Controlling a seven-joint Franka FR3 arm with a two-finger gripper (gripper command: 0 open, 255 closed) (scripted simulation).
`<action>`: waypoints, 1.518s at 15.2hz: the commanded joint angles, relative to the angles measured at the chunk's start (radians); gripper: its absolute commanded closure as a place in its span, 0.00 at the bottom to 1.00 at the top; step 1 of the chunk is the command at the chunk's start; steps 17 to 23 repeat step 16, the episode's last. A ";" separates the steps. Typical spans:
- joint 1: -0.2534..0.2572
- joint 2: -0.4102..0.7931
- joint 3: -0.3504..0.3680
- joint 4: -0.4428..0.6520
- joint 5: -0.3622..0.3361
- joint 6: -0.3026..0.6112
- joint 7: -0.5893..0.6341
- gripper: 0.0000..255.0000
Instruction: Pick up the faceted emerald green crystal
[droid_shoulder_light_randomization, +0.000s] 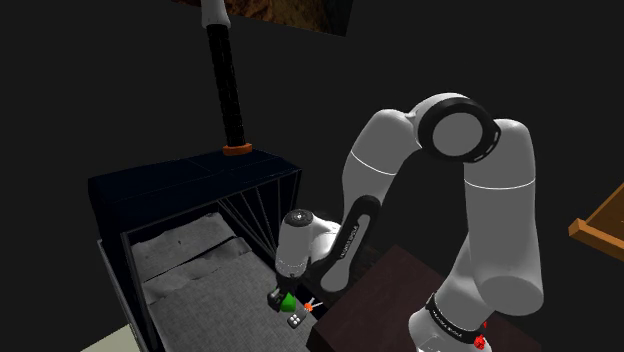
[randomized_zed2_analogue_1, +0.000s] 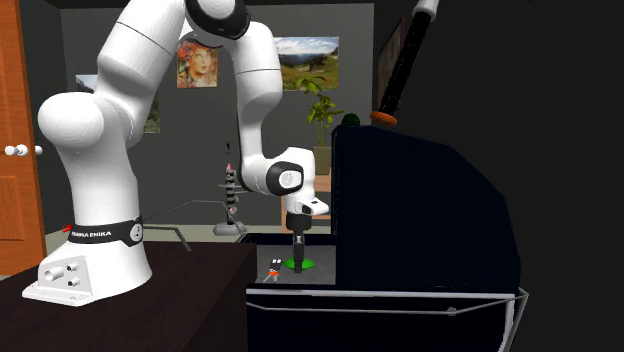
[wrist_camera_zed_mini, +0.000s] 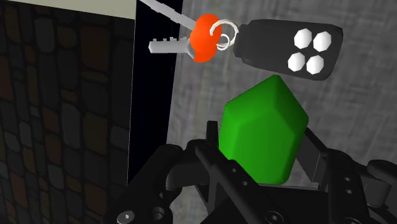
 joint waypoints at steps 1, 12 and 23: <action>-0.013 -0.023 0.016 -0.009 0.010 -0.017 -0.007 1.00; -0.117 -0.201 0.145 -0.060 0.125 -0.147 -0.095 1.00; -0.133 -0.237 0.167 -0.067 0.156 -0.174 -0.117 1.00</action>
